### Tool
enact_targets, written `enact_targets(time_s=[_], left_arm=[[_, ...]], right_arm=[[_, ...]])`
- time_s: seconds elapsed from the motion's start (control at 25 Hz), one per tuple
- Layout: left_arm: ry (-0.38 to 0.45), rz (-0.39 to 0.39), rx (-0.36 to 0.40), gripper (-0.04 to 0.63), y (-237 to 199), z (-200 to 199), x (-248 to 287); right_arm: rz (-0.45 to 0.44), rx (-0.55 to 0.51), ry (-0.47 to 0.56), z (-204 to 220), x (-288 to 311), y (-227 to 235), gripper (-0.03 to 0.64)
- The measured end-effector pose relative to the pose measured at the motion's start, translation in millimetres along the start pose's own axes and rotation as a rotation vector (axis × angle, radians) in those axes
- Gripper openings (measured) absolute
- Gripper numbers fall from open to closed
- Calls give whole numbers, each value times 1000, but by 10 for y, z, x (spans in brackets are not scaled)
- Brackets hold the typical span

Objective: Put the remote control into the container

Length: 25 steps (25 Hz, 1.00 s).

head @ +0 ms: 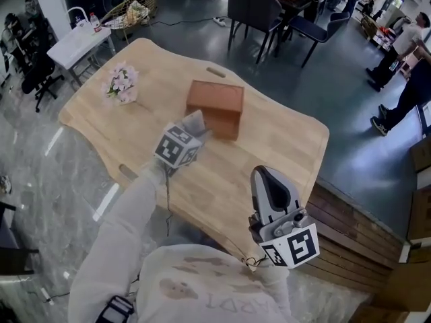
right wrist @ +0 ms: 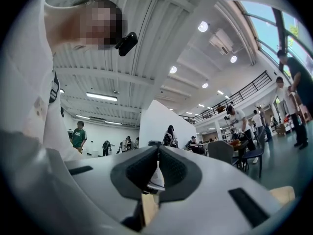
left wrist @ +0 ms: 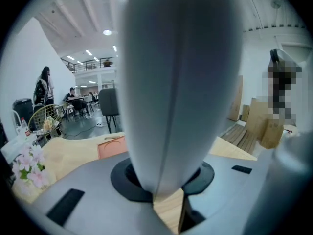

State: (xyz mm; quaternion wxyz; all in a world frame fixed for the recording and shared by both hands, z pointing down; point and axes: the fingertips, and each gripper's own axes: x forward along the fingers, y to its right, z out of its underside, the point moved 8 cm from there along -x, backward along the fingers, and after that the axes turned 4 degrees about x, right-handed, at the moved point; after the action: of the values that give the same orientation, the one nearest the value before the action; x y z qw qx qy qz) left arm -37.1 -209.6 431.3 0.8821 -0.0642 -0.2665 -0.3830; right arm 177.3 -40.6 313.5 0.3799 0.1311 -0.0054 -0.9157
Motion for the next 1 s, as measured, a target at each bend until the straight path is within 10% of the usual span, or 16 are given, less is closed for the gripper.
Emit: enact_targets(time_s=[1.0], left_arm=[[-610, -72, 514, 104, -920, 365, 1594]], right_arm=[[250, -43, -123, 171, 380, 287, 18]])
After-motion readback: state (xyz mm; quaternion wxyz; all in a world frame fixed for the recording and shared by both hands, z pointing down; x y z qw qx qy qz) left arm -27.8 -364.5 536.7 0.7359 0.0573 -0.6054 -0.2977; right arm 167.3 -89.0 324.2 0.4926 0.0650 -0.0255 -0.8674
